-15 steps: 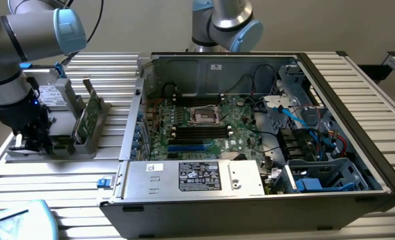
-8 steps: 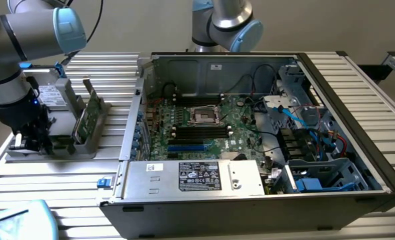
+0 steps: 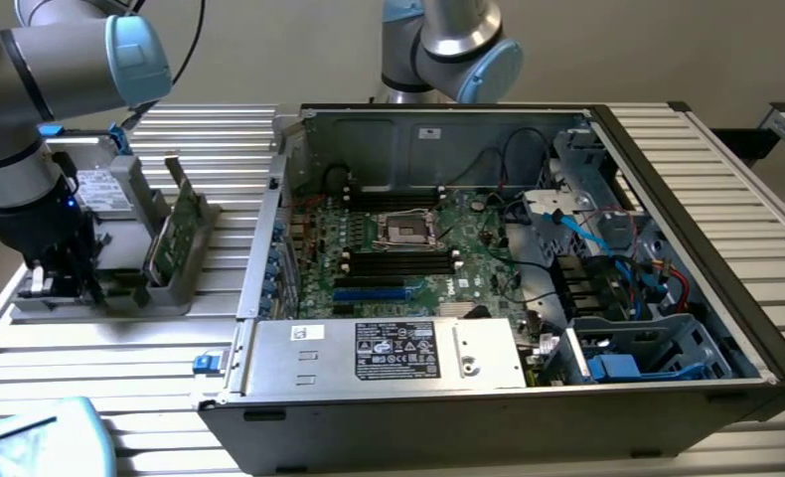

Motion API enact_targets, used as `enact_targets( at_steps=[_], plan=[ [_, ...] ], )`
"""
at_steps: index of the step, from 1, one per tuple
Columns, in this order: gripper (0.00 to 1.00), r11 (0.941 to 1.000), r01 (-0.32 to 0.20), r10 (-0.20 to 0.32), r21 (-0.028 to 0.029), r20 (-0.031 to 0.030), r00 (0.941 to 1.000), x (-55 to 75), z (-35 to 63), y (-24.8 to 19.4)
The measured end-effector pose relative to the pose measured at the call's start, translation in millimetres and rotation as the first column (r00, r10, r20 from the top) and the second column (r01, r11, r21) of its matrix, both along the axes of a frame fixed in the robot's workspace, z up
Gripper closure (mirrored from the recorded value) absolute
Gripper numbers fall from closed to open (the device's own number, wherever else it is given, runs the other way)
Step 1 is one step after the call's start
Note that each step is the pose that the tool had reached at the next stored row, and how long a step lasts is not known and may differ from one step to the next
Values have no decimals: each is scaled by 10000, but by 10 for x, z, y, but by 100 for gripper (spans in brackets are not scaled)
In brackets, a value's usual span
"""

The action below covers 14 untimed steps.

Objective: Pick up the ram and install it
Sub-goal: 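Pick up the ram and move it above insertion slot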

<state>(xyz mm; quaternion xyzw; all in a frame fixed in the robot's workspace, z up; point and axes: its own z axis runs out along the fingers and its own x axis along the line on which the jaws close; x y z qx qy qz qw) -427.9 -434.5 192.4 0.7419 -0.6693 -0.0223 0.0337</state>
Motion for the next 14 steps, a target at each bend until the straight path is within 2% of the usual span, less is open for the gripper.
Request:
enact_targets(
  at_steps=[1, 14],
  plan=[
    [86, 10000, 0, 0, 0, -1, 10000, 0, 0, 0],
    [86, 10000, -1, 1, -1, -1, 10000, 0, 0, 0]
  ],
)
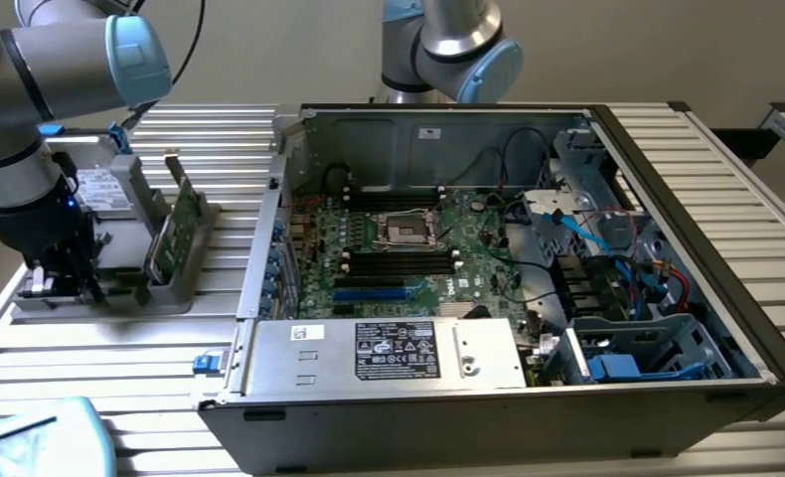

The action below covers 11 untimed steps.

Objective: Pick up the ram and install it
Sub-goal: 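Pick up the ram and move it above insertion slot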

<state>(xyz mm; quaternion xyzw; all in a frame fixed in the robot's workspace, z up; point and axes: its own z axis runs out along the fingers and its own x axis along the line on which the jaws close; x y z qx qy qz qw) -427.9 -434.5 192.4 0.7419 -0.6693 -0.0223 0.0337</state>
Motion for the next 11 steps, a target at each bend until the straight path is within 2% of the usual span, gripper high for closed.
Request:
enact_targets(
  at_steps=[5, 11],
  plan=[
    [86, 10000, 1, -1, -1, -2, 10000, 0, 5, 0],
    [86, 10000, 1, -1, 0, 0, 10000, 0, 154, 0]
  ],
)
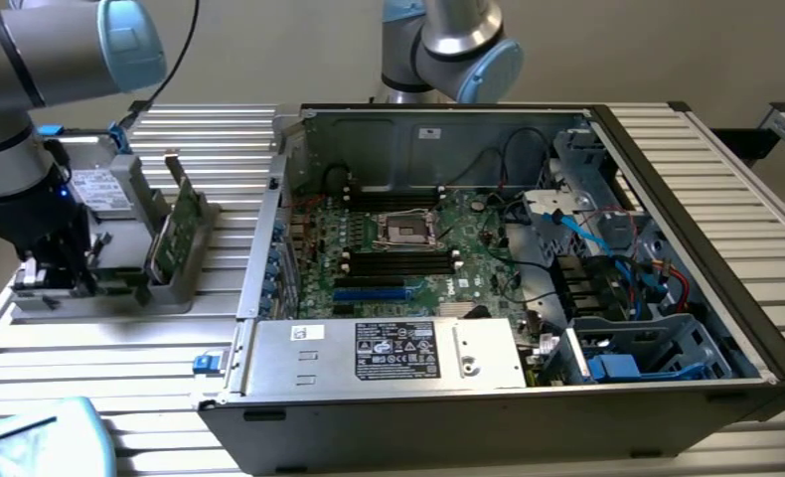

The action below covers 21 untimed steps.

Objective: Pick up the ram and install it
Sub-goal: 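Pick up the ram and move it above insertion slot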

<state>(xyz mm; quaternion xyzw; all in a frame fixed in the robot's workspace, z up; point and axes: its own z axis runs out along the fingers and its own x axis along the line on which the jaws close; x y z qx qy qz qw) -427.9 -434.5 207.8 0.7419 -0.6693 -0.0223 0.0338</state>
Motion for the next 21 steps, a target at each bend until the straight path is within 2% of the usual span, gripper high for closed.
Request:
enact_targets(
  at_steps=[4, 11, 17, 21],
  plan=[
    [86, 10000, -1, 1, 1, 1, 10000, 1, 140, 0],
    [86, 10000, 0, 0, 3, 0, 10000, 28, 460, -13],
    [86, 10000, -6, 6, 29, -1, 10000, 113, 734, -58],
    [86, 10000, -7, 7, 74, -1, 10000, 203, 888, -115]
  ],
)
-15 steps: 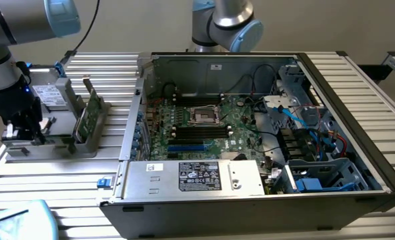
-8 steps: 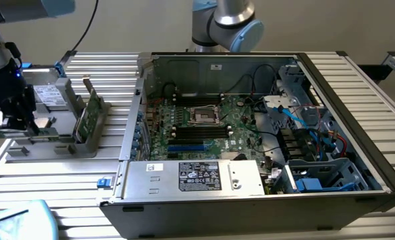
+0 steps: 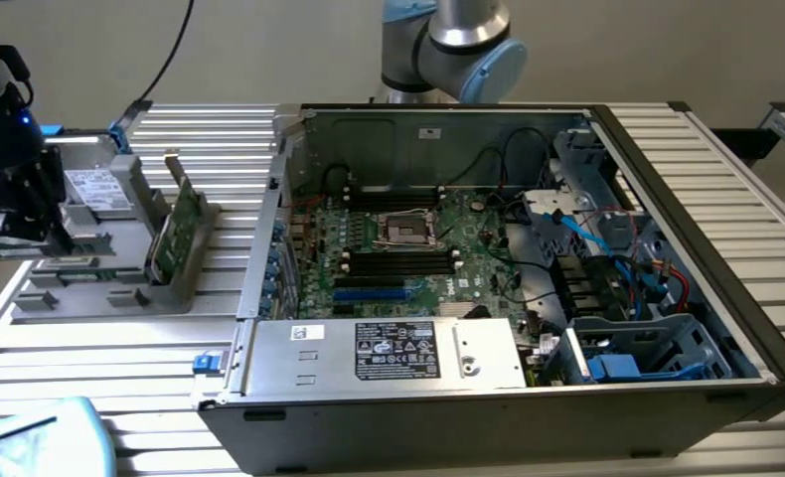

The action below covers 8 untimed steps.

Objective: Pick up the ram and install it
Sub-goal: 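Pick up the ram and move it above insertion slot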

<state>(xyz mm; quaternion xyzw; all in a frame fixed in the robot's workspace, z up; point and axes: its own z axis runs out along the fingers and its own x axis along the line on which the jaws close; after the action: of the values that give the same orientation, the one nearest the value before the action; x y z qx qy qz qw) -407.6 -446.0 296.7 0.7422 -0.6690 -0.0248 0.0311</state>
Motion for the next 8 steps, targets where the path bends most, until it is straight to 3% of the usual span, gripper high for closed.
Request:
enact_targets(
  at_steps=[5, 8],
  plan=[
    [86, 10000, 0, 0, 70, -3, 10000, 117, 173, -76],
    [86, 9999, 1, -1, 125, -7, 10000, 188, 215, -109]
  ],
)
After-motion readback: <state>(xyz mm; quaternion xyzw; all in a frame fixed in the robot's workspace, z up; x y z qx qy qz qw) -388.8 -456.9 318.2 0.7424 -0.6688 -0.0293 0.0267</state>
